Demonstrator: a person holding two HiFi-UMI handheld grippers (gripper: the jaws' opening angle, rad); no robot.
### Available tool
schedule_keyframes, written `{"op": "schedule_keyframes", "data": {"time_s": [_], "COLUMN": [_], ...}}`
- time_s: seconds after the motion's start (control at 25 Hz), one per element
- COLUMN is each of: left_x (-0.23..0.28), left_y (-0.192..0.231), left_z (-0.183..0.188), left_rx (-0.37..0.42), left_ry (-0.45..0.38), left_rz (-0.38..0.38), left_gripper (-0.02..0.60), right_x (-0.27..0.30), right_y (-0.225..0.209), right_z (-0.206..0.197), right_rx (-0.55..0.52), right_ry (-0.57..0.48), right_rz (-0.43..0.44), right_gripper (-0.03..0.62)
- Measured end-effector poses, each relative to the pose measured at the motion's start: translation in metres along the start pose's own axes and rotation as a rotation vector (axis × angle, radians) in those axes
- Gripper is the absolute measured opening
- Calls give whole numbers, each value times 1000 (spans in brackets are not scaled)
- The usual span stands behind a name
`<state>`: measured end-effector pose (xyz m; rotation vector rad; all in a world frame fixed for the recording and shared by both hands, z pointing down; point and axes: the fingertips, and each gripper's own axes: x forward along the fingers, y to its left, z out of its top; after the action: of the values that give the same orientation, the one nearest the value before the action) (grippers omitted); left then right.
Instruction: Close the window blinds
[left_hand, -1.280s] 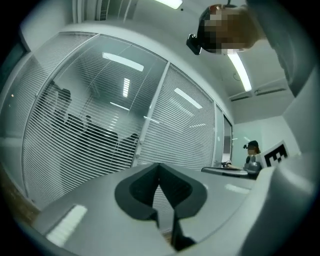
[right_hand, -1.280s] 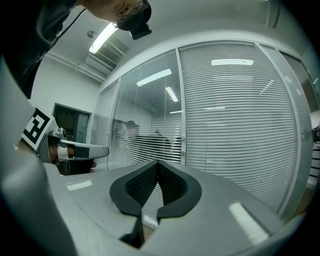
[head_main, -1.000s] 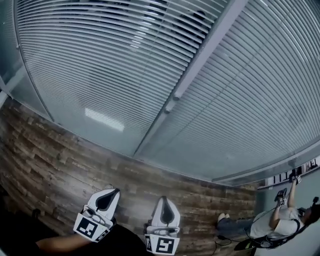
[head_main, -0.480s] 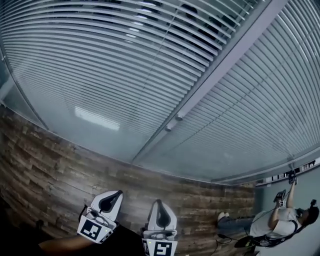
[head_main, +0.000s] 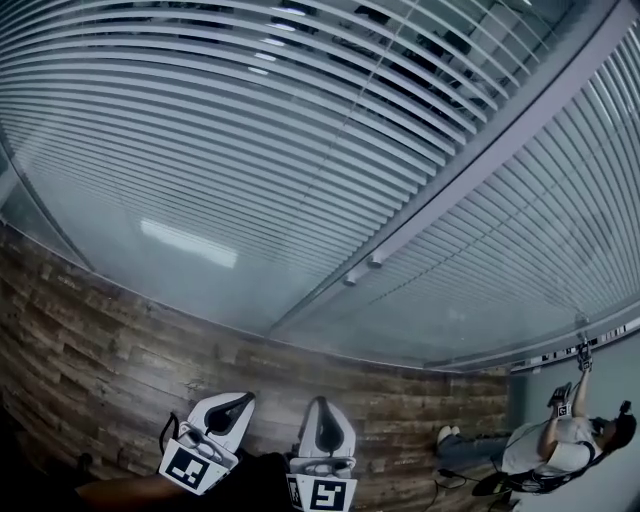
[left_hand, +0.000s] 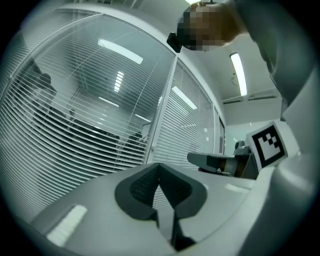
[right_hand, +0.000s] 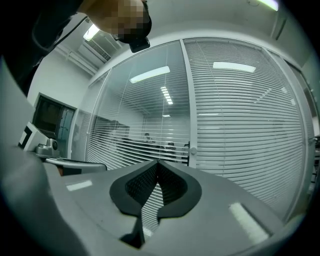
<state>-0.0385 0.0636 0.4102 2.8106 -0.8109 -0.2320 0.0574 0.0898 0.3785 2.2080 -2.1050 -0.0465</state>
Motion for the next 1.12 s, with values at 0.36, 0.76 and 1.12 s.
{"op": "schedule_keyframes", "data": {"time_s": [0.36,0.76,1.12], "left_x": [20,69,101], "left_y": [24,18,30], "left_z": [1,-6,-11], "left_rx": [-71,-33,8], "left_ry": [1,20,-14], "left_rz": [13,48,176], "left_gripper": [-2,-2,-2], "right_x": [21,61,129], "right_y": [1,-61,-107], "right_z": [-2,-3,-15], "right_rx": [7,-25,44], "right_ry": [90,53,1], "right_rz": [15,-26,55], "right_gripper": [2,2,3]}}
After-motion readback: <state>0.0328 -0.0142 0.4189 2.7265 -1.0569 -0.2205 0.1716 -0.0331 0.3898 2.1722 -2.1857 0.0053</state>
